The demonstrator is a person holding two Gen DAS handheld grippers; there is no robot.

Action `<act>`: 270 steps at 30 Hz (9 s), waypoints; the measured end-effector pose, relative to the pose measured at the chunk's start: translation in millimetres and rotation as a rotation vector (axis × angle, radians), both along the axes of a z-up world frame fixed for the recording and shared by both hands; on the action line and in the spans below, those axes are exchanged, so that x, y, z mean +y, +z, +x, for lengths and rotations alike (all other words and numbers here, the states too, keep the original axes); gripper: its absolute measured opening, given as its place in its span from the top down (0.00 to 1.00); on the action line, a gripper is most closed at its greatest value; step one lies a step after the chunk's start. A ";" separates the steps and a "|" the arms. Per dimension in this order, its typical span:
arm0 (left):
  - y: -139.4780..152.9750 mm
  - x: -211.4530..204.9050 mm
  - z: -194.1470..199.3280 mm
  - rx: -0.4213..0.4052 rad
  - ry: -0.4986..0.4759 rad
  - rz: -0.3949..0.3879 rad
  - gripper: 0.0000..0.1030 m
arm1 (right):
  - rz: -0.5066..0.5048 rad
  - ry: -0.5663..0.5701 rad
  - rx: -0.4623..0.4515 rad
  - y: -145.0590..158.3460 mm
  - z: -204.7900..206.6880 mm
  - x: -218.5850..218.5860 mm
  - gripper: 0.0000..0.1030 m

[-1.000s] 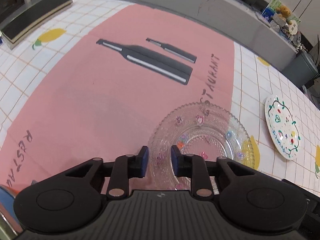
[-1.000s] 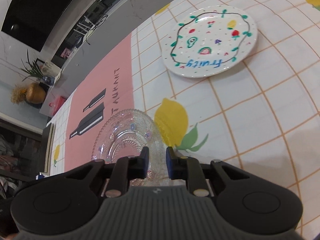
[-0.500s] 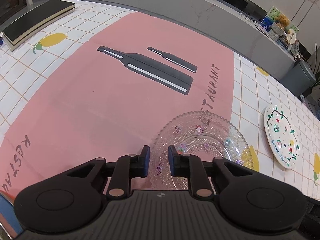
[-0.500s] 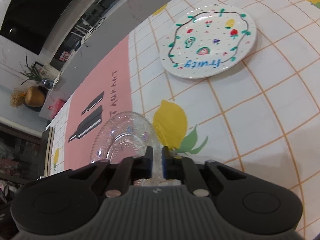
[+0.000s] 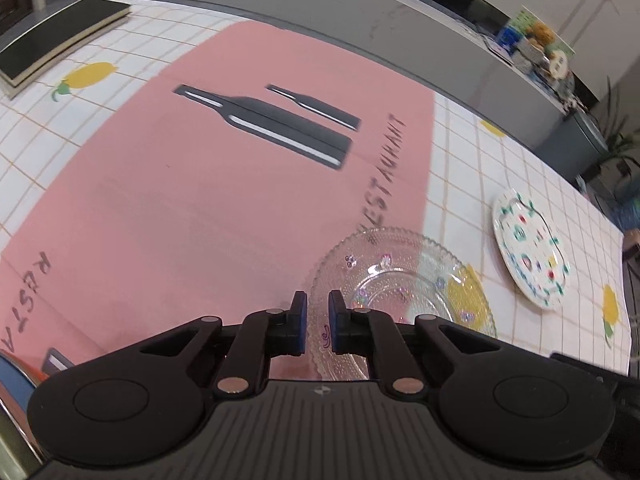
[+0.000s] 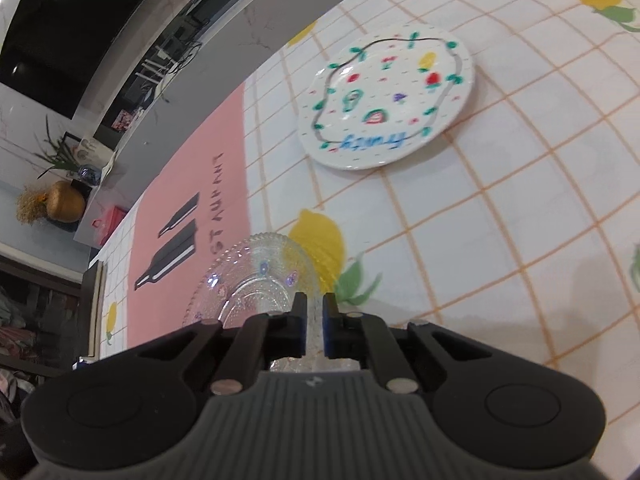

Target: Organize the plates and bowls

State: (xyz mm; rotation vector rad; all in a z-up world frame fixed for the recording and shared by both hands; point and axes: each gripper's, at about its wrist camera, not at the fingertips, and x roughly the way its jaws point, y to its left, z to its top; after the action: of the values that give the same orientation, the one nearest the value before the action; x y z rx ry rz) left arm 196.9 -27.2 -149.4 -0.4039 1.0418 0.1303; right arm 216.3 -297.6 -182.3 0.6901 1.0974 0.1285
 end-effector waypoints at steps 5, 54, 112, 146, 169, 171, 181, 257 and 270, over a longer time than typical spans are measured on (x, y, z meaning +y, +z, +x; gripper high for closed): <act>-5.6 -14.7 -6.1 0.006 -0.054 -0.004 0.89 | -0.033 -0.008 -0.009 0.4 -4.0 -12.6 0.93; 32.4 -14.5 -85.7 -0.103 -0.139 -0.041 0.88 | -0.007 0.073 -0.066 44.6 -89.0 -29.2 0.95; 6.5 -20.3 -150.2 -0.038 -0.263 0.013 0.90 | -0.284 0.193 -0.031 41.0 -162.5 -1.9 0.93; 49.0 -26.8 -127.8 -0.115 -0.301 -0.002 0.90 | -0.367 0.196 -0.090 59.0 -146.9 -13.4 0.83; 69.3 -76.6 -16.6 -0.168 -0.395 -0.102 0.85 | -0.347 0.126 -0.110 60.6 -51.5 -55.6 0.69; 64.7 -80.0 -6.9 -0.169 -0.401 -0.079 0.85 | -0.334 0.096 -0.104 56.0 -40.9 -61.2 0.67; 41.7 -86.6 50.2 -0.184 -0.389 -0.059 0.74 | -0.285 -0.023 -0.105 36.0 5.2 -79.7 0.67; 31.6 -48.6 29.0 -0.195 -0.144 -0.261 0.87 | 0.098 -0.159 -0.079 32.0 -22.1 -96.8 0.94; 56.0 -25.1 -48.0 -0.289 -0.114 -0.274 0.87 | 0.151 -0.122 -0.079 44.0 -90.0 -75.2 0.92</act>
State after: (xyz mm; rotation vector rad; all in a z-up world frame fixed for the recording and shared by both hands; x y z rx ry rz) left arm 148.9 -52.3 -93.4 -0.5913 0.7953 -0.1710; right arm 126.3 -372.8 -138.3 0.8787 0.9742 0.1339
